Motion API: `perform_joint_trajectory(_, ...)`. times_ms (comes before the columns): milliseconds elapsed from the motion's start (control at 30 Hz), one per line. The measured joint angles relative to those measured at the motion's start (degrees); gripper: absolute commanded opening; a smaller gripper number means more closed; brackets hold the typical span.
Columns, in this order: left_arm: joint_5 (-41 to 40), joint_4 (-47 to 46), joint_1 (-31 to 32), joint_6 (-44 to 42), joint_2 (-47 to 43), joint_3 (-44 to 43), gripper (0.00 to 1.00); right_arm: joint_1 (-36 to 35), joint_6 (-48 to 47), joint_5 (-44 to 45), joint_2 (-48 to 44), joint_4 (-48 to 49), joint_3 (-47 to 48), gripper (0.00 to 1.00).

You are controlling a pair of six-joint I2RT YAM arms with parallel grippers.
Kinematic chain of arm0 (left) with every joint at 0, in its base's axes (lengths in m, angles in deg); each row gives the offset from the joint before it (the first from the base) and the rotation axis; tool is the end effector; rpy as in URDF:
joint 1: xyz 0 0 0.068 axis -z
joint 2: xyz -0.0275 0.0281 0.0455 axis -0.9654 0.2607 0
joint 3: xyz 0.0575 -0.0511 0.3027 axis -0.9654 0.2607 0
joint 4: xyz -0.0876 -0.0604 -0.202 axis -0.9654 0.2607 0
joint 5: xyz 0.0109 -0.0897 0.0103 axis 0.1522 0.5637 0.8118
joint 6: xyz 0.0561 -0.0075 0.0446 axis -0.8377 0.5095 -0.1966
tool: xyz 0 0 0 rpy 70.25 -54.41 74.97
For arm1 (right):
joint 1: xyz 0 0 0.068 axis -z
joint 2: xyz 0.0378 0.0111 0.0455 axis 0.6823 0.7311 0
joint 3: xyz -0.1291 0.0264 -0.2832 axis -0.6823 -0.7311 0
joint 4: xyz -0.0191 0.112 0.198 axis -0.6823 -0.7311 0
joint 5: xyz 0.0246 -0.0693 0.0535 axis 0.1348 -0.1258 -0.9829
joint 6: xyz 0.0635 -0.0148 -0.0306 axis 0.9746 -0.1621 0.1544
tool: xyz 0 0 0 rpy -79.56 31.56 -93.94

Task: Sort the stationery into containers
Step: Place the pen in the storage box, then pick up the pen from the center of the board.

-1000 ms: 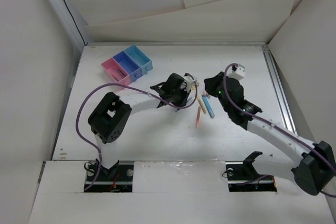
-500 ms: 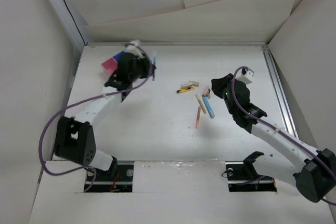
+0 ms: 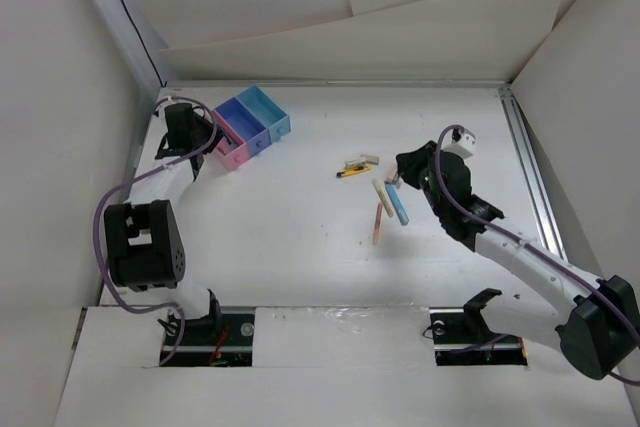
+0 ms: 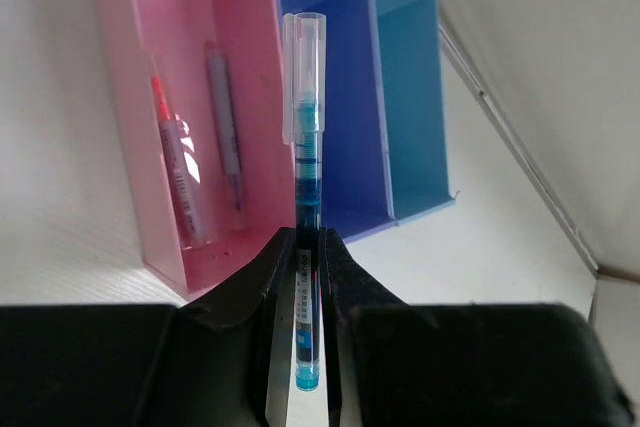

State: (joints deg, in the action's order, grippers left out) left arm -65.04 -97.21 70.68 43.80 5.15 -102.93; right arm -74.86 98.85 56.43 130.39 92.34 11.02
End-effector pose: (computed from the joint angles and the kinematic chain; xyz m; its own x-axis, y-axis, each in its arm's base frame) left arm 0.3482 0.0201 0.3178 -0.2642 -0.7087 -0.6542 -0.2345 0.7051 -0.6692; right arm 0.1972 0.0948 0.3280 -0.2826 0.6112 -0.7393 0.0635 0.7809 0.6214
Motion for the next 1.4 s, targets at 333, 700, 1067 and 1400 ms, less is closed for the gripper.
perform_joint_trajectory(333,-1.3,1.3,-1.6,0.7,6.9,-3.2,0.09,0.0,-0.4,-0.8,0.3,0.0,0.3,0.24)
perform_joint_trajectory(700,-2.9,1.5,-1.6,0.8,8.2,-4.9,0.37,0.0,-0.4,-1.0,0.4,0.0,0.3,0.24)
perform_joint_trajectory(1067,-8.0,-2.5,15.3,-2.2,-4.9,1.5,0.27,0.0,-0.4,-0.5,0.4,0.0,0.3,0.24)
perform_joint_trajectory(1400,-19.3,-2.4,53.1,-6.0,-0.4,7.1,0.39,0.7,0.3,4.4,-6.3,-1.2,0.3,0.30)
